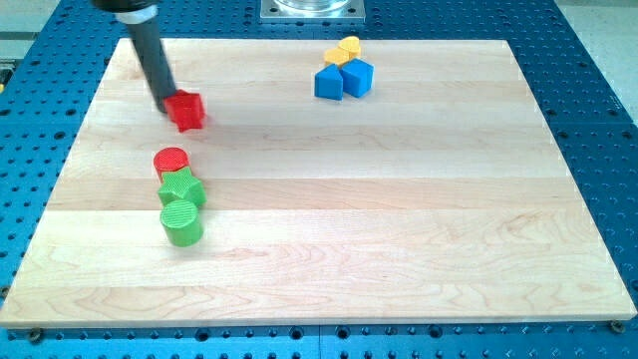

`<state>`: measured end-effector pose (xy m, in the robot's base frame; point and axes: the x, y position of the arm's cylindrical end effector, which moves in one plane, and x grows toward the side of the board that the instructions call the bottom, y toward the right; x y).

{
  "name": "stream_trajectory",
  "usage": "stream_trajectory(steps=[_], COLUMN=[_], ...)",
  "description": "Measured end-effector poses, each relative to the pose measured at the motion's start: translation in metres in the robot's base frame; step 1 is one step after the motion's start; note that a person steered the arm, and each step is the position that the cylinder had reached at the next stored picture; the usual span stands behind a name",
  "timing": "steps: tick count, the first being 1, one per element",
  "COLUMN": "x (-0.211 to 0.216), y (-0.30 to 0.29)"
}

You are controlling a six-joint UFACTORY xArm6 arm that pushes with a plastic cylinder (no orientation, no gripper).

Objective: Push the red blocks to the green blocks

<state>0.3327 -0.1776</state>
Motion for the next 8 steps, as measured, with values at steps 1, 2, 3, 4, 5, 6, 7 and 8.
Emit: stream_trajectory(steps=[1, 2, 3, 4, 5, 6, 7, 8], x=[0.013, 0.036, -0.011, 0.016, 0.053, 0.069, 0.068, 0.088], y=[0.006, 0.019, 0.02, 0.037, 0.037, 0.055, 0.086, 0.087])
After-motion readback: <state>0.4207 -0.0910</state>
